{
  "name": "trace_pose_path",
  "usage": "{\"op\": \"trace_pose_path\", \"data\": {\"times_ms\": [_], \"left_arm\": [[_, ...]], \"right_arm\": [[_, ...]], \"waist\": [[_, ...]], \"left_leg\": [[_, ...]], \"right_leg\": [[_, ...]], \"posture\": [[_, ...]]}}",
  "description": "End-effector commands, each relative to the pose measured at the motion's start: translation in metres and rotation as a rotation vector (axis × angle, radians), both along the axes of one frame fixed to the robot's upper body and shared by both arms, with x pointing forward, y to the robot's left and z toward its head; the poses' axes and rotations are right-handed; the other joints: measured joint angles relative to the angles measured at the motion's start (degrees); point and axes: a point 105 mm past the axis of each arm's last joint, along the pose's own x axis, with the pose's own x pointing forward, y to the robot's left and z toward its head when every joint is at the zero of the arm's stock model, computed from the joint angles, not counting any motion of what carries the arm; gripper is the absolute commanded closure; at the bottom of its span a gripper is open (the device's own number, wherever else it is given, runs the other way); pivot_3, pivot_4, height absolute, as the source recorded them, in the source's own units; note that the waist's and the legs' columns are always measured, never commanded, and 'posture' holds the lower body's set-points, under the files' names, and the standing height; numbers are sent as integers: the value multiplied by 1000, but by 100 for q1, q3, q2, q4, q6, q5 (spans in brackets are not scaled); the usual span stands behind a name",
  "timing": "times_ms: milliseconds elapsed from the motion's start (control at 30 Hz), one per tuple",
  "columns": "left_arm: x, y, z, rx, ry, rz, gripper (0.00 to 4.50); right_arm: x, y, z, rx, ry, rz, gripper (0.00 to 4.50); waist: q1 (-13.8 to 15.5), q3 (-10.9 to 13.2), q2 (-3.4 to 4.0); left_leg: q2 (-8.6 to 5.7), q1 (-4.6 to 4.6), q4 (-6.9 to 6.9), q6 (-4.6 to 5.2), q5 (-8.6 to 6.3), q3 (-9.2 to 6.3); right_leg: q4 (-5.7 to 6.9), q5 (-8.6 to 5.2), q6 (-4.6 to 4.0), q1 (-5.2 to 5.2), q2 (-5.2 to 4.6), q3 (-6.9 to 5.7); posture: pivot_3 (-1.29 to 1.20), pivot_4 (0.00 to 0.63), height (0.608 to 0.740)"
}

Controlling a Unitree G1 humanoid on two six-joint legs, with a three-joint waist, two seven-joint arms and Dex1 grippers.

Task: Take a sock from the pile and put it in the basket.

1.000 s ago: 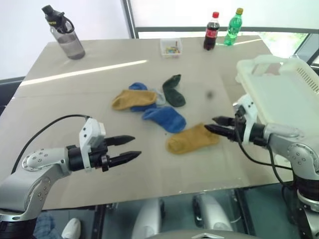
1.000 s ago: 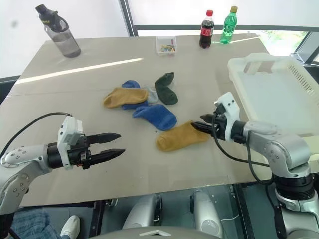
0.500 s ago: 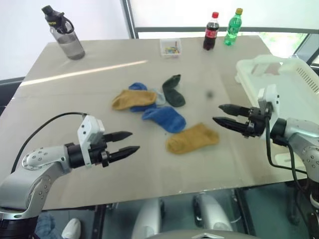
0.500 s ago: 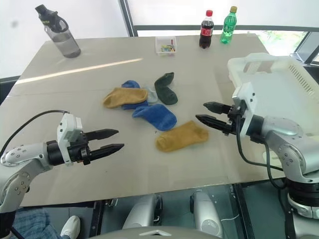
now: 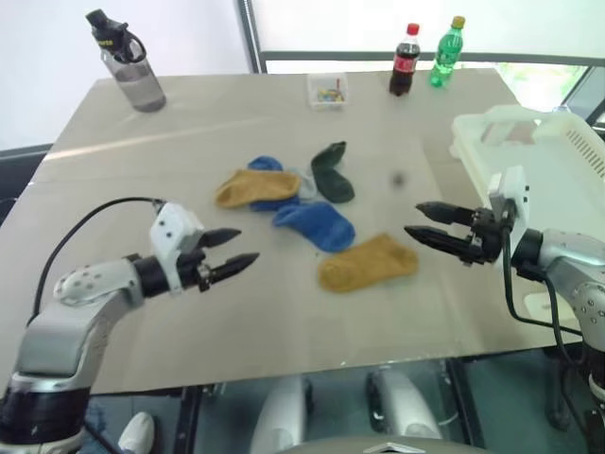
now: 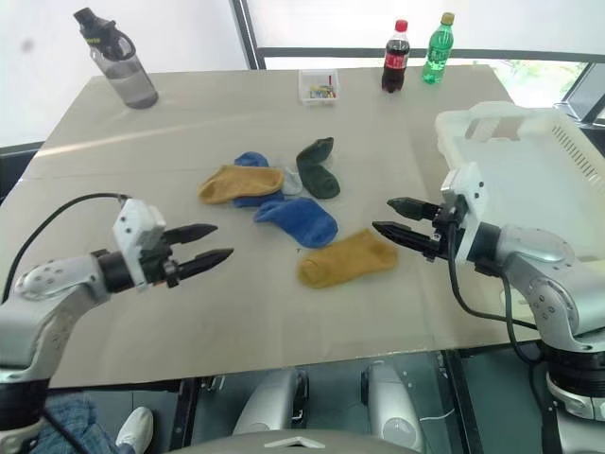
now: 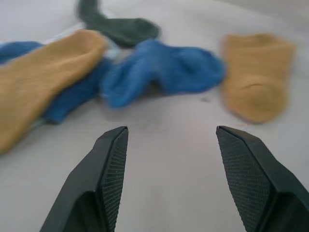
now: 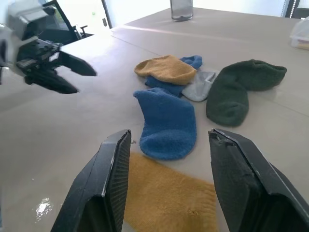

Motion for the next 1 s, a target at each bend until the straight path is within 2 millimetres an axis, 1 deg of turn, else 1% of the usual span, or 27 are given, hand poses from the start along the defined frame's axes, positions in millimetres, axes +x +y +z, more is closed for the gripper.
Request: {"op": "trace_pose_path", "data": {"times_ms": [33,100,167,233,267,333,467,533,600,700,800,1000], "left_arm": [[24,-2,2,-7,-85,49,1398],[43,-8,4,-21,-132,93,1398],[54,-13,5,-29,-160,117,1398],[66,-22,10,-40,-214,122,1398],[72,-30,15,-76,-238,114,1398],[82,-41,21,-106,-271,104,1398],[97,-53,24,-132,-298,123,1398],[104,-63,21,-129,-296,127,1398],[112,-71,13,-108,-271,136,1398],[116,-79,3,-62,-255,129,1398],[119,-83,0,-50,-240,136,1398],[119,-85,4,-54,-242,139,1398]], "right_arm": [[-5,1,12,-2,-64,13,1919],[-4,0,12,-5,-67,4,1919],[-4,0,12,-2,-69,-3,1919],[-4,1,12,2,-69,-7,1919],[-5,1,11,4,-68,-11,1919],[-7,0,10,4,-65,-18,1919],[-6,-2,10,7,-70,-38,1919],[-6,-2,10,11,-71,-43,1919],[-7,-2,10,13,-70,-47,1919],[-8,-2,10,12,-71,-54,1919],[-8,-4,10,10,-71,-61,1919],[-10,-4,9,13,-70,-68,1919]], "waist": [[48,0,0],[77,0,-1],[102,0,-2],[98,0,-2],[102,0,-2],[109,0,-3],[76,-1,-3],[76,-1,-3],[90,-1,-3],[93,-1,-3],[80,-1,-3],[88,-1,-3]], "left_leg": [[0,-2,2,0,0,0],[0,-4,5,0,0,-1],[-2,-7,11,0,0,-6],[-2,-12,16,0,0,-9],[-3,-11,16,0,0,-7],[-4,-15,21,0,0,-13],[-5,-12,22,0,0,-10],[-5,-11,22,0,0,-9],[-5,-11,27,0,0,-14],[-7,-13,33,0,0,-16],[-7,-13,34,0,0,-15],[-6,-14,36,0,0,-17]], "right_leg": [[1,0,0,-1,0,0],[3,0,0,-1,0,-2],[5,1,0,0,0,-5],[4,2,0,0,-1,-8],[5,2,1,0,-3,-6],[5,2,1,0,-4,-12],[12,3,1,1,-4,-8],[14,3,1,0,-4,-7],[19,3,1,1,-3,-11],[20,3,2,3,-2,-11],[20,3,2,3,-3,-10],[23,2,2,3,-3,-12]], "posture": [[0,150,740],[0,150,740],[0,150,740],[0,150,740],[0,150,740],[0,150,740],[0,150,740],[0,150,740],[0,150,740],[0,150,740],[0,150,740],[0,150,740]]}}
